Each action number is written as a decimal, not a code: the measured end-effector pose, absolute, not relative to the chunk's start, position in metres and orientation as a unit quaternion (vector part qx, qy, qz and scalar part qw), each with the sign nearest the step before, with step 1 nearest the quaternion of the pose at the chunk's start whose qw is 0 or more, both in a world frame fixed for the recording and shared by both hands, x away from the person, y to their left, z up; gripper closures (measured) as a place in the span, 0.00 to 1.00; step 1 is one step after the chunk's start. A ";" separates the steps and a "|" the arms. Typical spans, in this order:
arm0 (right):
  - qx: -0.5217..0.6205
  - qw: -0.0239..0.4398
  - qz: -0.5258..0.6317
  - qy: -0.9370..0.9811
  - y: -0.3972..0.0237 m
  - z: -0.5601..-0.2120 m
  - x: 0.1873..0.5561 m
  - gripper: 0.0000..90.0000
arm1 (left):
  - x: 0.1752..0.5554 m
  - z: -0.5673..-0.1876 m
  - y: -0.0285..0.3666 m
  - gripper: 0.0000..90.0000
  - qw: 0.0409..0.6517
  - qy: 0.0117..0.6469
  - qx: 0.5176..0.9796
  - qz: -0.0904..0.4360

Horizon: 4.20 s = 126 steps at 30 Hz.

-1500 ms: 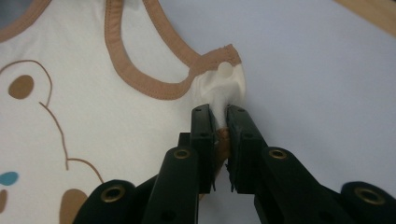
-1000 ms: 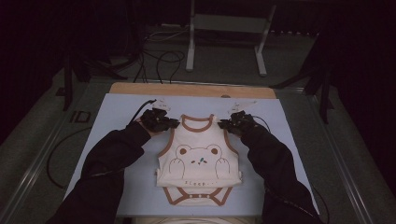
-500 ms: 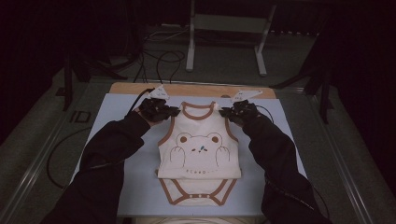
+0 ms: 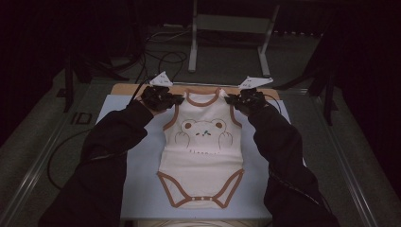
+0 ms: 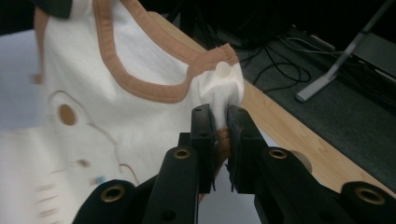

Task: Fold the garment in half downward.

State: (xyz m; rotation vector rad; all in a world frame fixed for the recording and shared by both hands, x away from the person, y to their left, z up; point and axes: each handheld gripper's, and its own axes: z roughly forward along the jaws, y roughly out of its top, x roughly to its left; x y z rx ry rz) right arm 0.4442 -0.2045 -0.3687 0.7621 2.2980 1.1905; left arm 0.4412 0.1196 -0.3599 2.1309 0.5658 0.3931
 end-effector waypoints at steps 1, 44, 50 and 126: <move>0.275 0.222 0.430 0.831 -0.204 -0.368 0.444 0.92 | 0.441 -0.360 0.120 0.96 0.435 0.228 0.857 0.157; 0.242 0.173 0.449 0.842 -0.215 -0.414 0.344 0.92 | 0.352 -0.401 0.125 0.95 0.444 0.168 0.873 0.117; 0.236 0.158 0.451 0.846 -0.216 -0.424 0.329 0.92 | 0.339 -0.413 0.128 0.95 0.448 0.160 0.873 0.108; 0.176 -0.016 0.456 0.872 -0.227 -0.488 0.245 0.44 | 0.250 -0.491 0.138 0.30 0.432 0.100 0.896 -0.029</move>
